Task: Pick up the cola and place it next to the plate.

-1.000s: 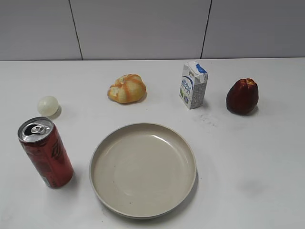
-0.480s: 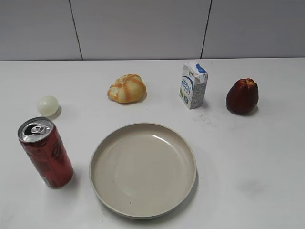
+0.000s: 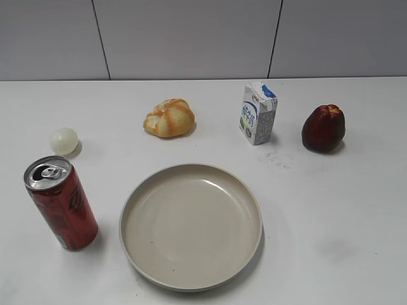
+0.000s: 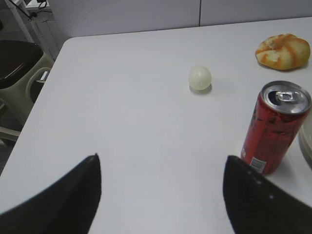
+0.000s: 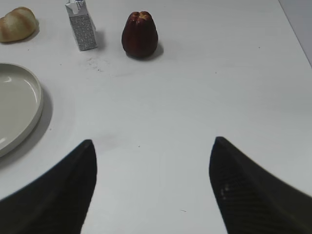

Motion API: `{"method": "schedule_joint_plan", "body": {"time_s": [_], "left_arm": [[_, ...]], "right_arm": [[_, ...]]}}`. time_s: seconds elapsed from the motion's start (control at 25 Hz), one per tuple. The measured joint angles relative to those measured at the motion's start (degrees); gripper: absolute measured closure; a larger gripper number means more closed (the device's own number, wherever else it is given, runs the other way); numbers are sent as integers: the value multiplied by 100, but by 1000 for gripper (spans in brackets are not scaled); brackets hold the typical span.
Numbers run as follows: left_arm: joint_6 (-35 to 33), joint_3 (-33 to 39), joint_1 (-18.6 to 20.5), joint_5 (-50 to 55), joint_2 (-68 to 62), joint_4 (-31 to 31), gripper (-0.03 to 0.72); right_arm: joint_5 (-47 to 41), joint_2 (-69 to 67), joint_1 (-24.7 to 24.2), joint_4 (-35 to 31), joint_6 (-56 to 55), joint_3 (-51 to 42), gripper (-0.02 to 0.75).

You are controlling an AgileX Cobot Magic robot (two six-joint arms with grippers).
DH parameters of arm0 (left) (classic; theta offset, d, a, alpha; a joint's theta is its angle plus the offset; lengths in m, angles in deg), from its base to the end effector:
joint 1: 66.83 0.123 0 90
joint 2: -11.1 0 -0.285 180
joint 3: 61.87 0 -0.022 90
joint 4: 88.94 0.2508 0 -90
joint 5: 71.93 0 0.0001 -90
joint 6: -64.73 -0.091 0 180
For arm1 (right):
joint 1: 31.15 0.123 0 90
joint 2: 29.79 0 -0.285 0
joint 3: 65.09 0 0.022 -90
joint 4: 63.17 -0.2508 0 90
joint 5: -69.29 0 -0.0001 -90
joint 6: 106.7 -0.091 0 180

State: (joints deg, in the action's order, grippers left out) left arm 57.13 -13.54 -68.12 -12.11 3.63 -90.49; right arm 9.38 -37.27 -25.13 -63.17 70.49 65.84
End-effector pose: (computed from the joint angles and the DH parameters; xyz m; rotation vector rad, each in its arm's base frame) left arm -0.0056 -0.0020 0.2798 0.1575 2.0117 0.0377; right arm -0.0040 -0.0004 0.2761 -0.0570 2.0332 0.0970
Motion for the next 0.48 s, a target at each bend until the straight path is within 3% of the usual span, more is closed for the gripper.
{"method": "schedule_joint_plan", "body": {"time_s": [0.48], "left_arm": [[0,0,0,0,0,0,98]], "right_arm": [[0,0,0,0,0,0,163]]}}
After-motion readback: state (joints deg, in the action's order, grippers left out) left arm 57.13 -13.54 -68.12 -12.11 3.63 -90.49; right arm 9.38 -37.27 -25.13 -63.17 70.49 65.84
